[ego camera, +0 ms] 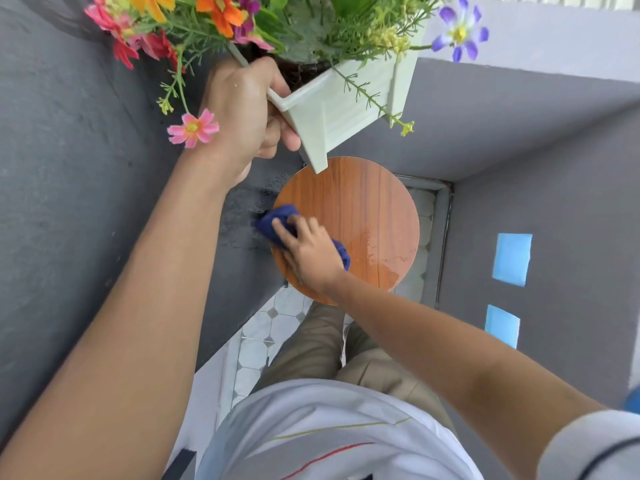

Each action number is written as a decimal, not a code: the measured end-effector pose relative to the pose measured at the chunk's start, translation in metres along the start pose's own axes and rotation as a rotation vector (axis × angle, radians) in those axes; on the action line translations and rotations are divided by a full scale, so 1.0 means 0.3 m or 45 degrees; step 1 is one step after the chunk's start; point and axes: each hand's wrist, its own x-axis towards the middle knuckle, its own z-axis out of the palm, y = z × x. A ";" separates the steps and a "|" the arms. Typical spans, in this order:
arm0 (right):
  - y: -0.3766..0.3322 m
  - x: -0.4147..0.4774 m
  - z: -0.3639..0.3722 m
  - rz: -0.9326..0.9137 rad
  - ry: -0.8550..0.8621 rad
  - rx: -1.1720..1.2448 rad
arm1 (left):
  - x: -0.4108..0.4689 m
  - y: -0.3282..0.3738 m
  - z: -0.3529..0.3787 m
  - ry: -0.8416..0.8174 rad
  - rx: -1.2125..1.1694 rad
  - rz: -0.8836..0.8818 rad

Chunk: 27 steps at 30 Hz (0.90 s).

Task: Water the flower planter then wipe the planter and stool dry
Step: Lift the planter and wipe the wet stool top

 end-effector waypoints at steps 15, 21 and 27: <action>0.333 0.104 -0.178 0.309 0.221 -0.039 | -0.047 -0.029 0.019 -0.004 -0.002 0.027; 0.086 -0.137 -0.030 -0.155 -0.016 0.071 | -0.080 -0.050 0.027 0.020 -0.012 0.022; 0.128 -0.402 -0.036 -0.242 -0.134 0.101 | -0.094 -0.066 0.042 -0.010 -0.050 0.027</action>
